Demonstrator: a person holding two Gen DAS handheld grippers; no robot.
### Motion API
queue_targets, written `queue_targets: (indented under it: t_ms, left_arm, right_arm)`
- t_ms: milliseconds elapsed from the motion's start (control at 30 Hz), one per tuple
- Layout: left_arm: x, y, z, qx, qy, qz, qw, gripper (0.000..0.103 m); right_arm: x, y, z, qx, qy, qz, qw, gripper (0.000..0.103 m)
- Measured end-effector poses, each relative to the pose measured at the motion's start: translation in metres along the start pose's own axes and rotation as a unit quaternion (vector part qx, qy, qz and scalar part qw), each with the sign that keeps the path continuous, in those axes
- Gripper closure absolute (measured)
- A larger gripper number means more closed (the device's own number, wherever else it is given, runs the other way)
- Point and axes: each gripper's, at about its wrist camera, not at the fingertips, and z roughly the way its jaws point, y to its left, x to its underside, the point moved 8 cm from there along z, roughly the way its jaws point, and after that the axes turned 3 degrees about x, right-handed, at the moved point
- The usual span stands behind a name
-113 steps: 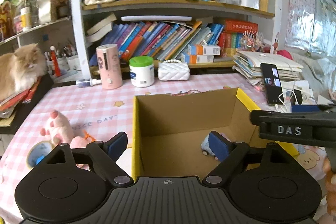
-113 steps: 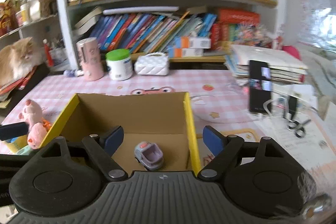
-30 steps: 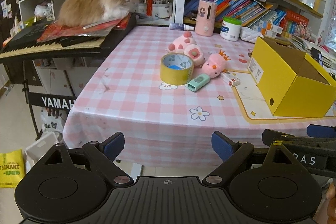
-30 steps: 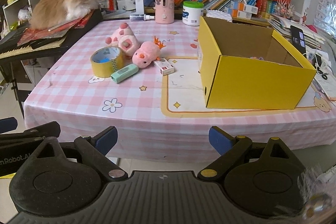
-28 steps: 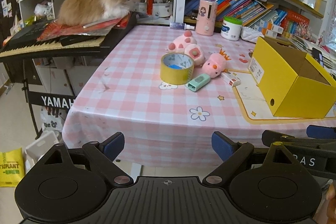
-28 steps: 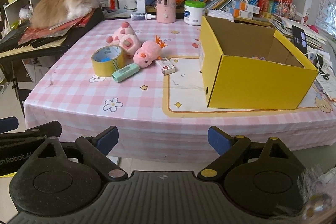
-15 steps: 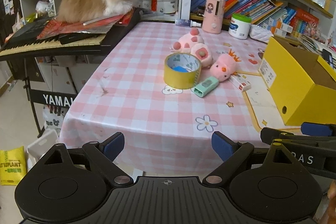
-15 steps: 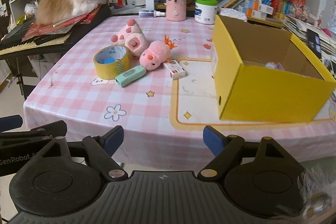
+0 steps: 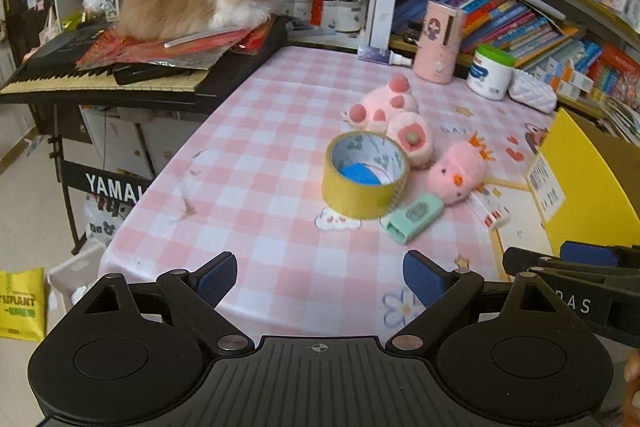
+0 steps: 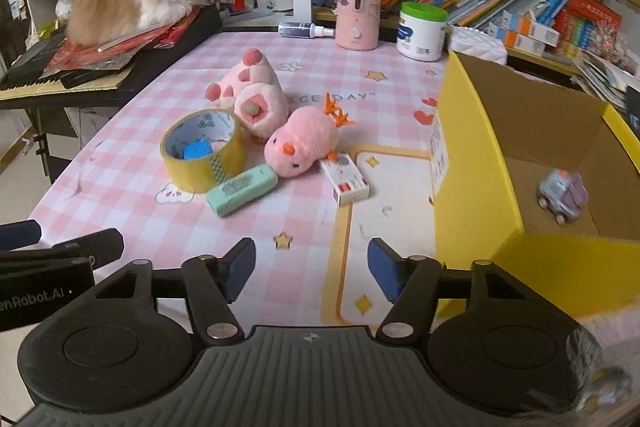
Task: Organize objects
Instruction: 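Grasp the small white card box with the right tool while the left tool grasps the yellow tape roll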
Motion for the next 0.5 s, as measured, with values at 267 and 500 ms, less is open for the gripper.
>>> queue_targets:
  t_ms: [267,500]
  left_arm:
    - [-0.018,-0.003,0.021,-0.008,0.007,-0.015,0.9998,0.006]
    - [-0.026,-0.009,0.036,-0.009,0.006,-0.022,0.9997,0.005]
  right_arm:
    - [-0.023,-0.006,0.031,-0.007,0.007,-0.013,1.0,0.046]
    - [-0.032,-0.012,0.061,-0.002,0.016,-0.026,1.0,0.053]
